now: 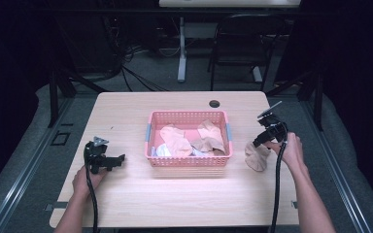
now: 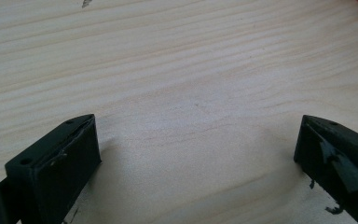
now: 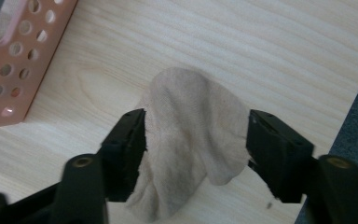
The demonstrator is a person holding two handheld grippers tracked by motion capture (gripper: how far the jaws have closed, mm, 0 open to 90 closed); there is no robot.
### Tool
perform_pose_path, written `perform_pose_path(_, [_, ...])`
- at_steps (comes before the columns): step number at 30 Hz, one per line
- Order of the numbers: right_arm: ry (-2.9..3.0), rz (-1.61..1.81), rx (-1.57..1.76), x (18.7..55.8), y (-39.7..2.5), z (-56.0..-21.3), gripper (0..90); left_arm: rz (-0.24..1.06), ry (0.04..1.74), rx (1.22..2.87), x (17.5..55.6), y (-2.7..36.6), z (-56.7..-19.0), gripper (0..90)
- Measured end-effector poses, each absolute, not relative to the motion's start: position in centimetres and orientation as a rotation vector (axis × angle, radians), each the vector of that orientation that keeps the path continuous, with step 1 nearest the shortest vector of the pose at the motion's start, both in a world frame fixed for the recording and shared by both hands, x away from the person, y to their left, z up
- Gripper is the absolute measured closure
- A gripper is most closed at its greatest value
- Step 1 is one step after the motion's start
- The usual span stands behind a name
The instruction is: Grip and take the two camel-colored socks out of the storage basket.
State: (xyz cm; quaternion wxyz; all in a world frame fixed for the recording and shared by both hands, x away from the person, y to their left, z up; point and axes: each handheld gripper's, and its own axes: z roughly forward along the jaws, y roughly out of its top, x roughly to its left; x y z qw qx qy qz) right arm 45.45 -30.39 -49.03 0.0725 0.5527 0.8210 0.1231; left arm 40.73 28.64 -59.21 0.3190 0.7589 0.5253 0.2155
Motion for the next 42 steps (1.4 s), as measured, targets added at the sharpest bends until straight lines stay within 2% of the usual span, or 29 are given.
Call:
perform_pose_path(1, [2.467,0.37,1.66,45.5,-30.4,-49.0,34.2,0.567,1.381,1.996,40.7,28.6,-59.2,0.0])
perform_pose_path(2, [2.471,0.395,1.66,45.4,-30.5,-48.6,27.7,0.567,1.381,1.996,40.7,28.6,-59.2,0.0])
perform_pose_path(4, [2.46,0.431,1.667,45.3,-30.5,-48.4,25.1,0.567,1.381,1.996,40.7,28.6,-59.2,0.0])
perform_pose_path(6, [2.474,0.451,1.64,45.0,-30.3,-47.3,16.0,0.567,1.381,1.995,40.7,28.6,-59.2,0.0])
perform_pose_path(16, [2.509,0.53,1.542,44.2,-28.7,-43.7,2.5,0.567,1.382,1.995,40.7,28.6,-59.2,0.0])
perform_pose_path(24, [2.528,0.549,1.465,44.4,-26.4,-41.6,0.0,0.567,1.382,1.995,40.7,28.6,-59.2,0.0])
perform_pose_path(31, [2.596,0.553,1.364,44.7,-22.3,-40.4,0.0,0.567,1.382,1.996,40.7,28.6,-59.2,0.0])
perform_pose_path(42, [2.685,0.558,1.262,45.4,-17.2,-41.1,0.0,0.567,1.382,1.996,40.7,28.6,-59.2,0.0])
